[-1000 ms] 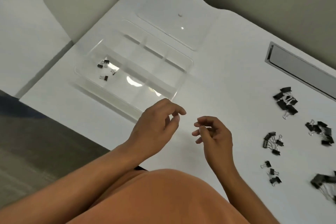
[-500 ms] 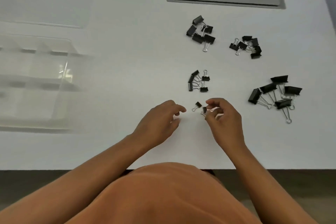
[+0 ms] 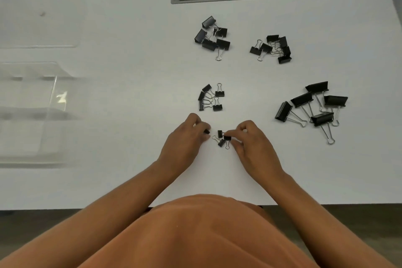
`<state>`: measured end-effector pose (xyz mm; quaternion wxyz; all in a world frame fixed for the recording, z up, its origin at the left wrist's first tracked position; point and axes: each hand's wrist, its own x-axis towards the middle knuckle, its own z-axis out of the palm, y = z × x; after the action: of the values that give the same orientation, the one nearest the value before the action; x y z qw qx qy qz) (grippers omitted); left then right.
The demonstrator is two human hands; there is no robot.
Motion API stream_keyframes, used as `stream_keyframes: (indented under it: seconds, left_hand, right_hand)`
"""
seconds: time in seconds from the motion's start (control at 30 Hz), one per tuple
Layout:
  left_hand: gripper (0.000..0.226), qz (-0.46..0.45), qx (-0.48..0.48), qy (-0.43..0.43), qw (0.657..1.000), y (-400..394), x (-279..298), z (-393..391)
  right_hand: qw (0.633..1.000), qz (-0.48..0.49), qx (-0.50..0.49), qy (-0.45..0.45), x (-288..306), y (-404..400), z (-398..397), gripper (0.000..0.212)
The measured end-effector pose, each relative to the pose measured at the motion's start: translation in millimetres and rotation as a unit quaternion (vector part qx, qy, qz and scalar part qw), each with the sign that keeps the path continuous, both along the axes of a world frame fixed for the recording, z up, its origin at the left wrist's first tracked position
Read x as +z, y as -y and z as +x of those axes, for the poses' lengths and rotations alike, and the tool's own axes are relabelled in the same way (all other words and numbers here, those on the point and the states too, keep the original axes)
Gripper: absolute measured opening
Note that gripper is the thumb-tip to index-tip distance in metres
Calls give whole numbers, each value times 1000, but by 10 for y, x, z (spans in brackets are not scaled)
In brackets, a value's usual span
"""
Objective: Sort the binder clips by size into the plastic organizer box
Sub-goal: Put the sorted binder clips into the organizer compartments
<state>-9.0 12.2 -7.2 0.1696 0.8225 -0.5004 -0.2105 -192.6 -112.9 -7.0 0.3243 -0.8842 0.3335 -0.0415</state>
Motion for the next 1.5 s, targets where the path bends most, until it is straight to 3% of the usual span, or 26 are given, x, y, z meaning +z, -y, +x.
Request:
stream_keyframes:
  seconds: [0.2,0.33,0.5,0.63,0.77,0.9,1.03,1.13,1.2,1.37,1.5]
  left_hand:
    - [10,-35,40,-25,998,-26,16,-16]
    - [5,-18,45,-55,997,-16,129,-87]
    - [24,-8,-75,-39,996,-39,87,-131]
    - [27,-10,-69,-27,997,25,100,-150]
    - [44,26,-95,19,995,21,71,-162]
    - [32,16,-117,55,991,67,39,-139]
    - [20,-22,-128,78,988,81,-8,-109]
    - [30,-23,-128,105,986,67,-42,-94]
    - [34,-19,-125,116,985,58,-37,-104]
    - [24,13,-91,94,991,17,17,-138]
    - [17,56,-18,61,996,68,60,-175]
  right_hand:
    - [999,10,28,20,-75,117,-56,17]
    - [999,-5,32,28,-61,96,-35,24]
    - [998,-42,43,29,-106,-35,-52,29]
    - [997,-51,33,40,-150,-29,-73,27]
    - [997,-51,30,48,-150,-20,-62,17]
    - [999,-13,-1,52,-95,-41,-39,21]
    - [988,78,-42,126,2,-30,0,29]
    - [954,209,-143,162,139,34,96,30]
    - [944,234,-158,173,187,101,151,30]
    - [979,184,-52,67,153,205,231,20]
    - [997,60,41,18,-12,124,260,38]
